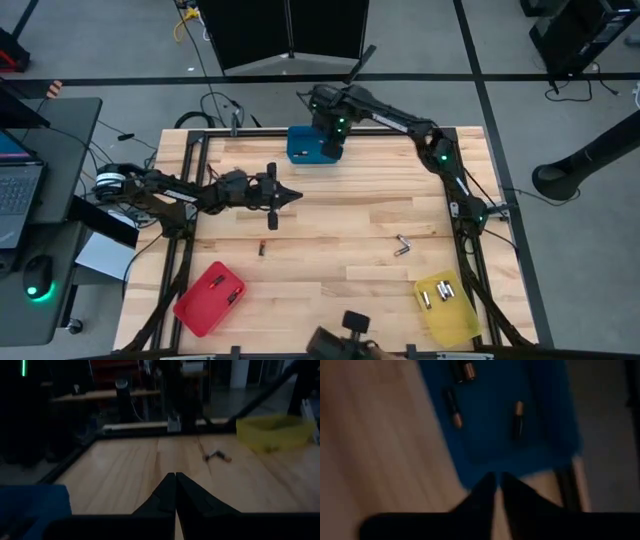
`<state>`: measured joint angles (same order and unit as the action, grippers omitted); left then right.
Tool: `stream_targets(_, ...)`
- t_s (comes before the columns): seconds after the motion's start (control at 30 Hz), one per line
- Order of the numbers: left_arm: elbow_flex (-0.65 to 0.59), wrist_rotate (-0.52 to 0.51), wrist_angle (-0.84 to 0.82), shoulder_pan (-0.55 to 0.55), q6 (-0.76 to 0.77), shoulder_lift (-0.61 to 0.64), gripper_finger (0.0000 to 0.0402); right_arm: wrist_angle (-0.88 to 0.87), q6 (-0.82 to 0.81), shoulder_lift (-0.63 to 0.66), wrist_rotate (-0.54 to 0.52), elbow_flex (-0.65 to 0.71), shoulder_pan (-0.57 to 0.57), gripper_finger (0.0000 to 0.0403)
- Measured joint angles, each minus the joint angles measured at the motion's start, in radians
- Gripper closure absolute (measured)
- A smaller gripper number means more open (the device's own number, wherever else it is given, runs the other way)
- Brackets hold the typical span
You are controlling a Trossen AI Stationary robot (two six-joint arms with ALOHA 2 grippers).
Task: Sort batteries
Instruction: Put the black-brown battery into the blue bin
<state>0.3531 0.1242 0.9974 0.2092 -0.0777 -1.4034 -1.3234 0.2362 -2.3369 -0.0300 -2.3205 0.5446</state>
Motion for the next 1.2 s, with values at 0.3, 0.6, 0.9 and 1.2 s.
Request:
stream_targets(0.3,0.07,-0.001,-0.395,0.0,-0.085,0.115,0.0387,0.231,-0.031,0.305,-0.012,0.255,-0.029,0.0396)
stream_targets(0.6,0.261,-0.04,-1.051,-0.001,-0.166,0.275,0.0387,0.936,-0.109,0.596,-0.003,0.981,-0.139,0.0398)
stream_targets(0.9,0.511,-0.116,-1.683,0.0,-0.182,0.276,0.0387,1.441,-0.28,0.826,-0.045,1.471,-0.344,0.0398)
stream_targets(1.2,0.566,-0.199,-1.925,0.081,-0.319,0.254,0.0391,1.493,-0.375,0.96,-0.201,1.643,-0.502,0.0397)
